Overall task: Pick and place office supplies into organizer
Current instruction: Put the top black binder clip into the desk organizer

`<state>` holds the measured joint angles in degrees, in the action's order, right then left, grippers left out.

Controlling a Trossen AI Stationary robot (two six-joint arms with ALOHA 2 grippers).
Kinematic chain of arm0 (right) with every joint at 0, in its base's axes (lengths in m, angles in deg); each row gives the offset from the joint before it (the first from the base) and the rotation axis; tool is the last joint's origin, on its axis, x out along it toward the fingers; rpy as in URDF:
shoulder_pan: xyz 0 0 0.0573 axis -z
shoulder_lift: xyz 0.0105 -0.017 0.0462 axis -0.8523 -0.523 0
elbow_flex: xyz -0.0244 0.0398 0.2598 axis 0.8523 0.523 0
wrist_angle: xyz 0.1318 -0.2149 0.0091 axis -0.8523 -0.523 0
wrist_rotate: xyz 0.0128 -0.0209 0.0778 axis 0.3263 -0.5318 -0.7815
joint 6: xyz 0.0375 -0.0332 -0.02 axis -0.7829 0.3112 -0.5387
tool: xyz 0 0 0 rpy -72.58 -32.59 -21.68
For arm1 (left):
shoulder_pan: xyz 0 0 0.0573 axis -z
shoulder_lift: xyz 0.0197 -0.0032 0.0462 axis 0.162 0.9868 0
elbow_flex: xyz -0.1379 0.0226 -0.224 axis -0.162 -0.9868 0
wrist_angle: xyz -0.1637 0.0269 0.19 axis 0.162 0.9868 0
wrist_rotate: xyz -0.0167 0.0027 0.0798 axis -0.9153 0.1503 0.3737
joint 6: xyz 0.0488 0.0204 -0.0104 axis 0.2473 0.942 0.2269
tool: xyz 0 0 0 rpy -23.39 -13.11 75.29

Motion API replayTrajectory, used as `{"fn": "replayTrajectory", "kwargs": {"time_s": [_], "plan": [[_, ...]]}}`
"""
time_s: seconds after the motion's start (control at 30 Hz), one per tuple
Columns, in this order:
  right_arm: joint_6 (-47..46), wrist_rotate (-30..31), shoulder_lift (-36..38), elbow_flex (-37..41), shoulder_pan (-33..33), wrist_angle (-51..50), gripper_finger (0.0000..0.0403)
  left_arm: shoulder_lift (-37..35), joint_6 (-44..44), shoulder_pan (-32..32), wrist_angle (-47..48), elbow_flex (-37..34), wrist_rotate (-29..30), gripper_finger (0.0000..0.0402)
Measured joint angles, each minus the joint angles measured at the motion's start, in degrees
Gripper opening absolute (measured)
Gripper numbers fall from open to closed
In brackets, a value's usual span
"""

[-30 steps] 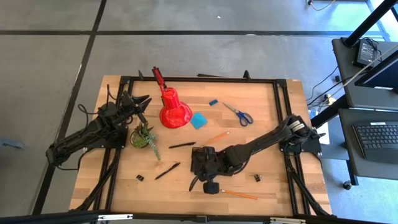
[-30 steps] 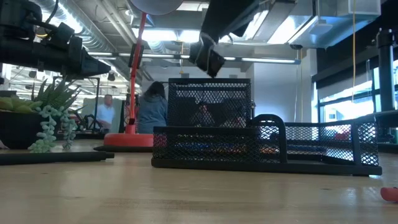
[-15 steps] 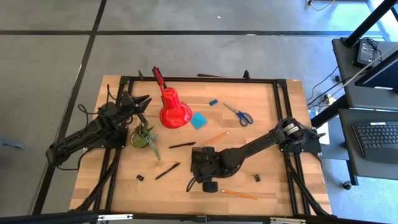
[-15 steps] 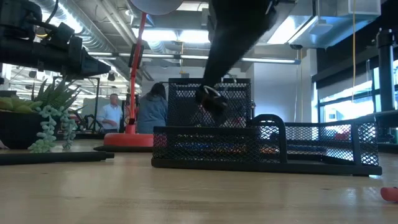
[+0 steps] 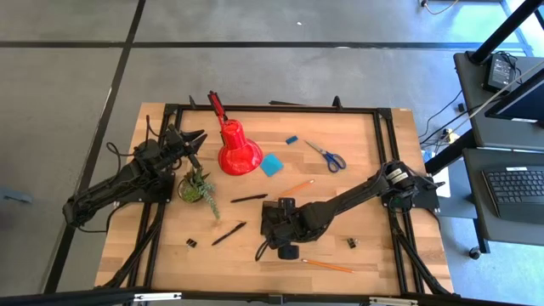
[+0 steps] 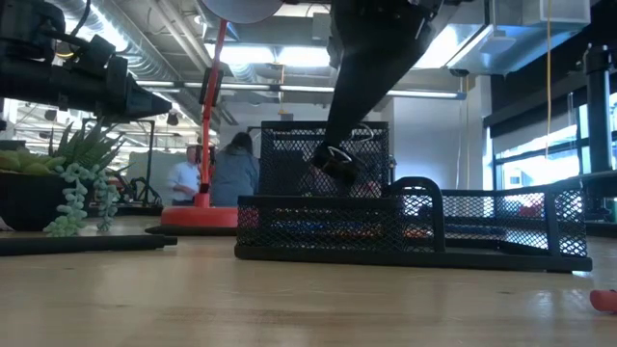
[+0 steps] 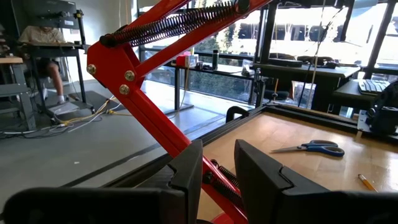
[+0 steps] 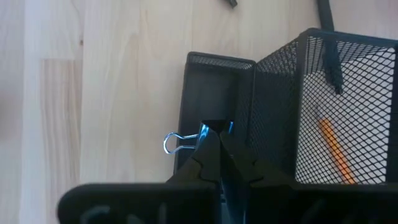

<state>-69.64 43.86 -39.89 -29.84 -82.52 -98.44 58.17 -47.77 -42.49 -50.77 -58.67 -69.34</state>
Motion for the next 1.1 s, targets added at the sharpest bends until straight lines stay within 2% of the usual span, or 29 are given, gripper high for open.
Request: {"fn": "replayTrajectory", "kwargs": {"time_s": [0.47, 1.1], "plan": [[-1.5, 0.0, -0.1, 3.4, 1.0, 1.5, 0.0003, 0.0, 0.0, 0.0, 0.0, 0.0, 0.0, 0.0088], [-3.0, 0.0, -0.1, 3.5, 1.1, 1.4, 0.0013, 0.0, 0.0, 0.0, 0.0, 0.0, 0.0, 0.0088]]}}
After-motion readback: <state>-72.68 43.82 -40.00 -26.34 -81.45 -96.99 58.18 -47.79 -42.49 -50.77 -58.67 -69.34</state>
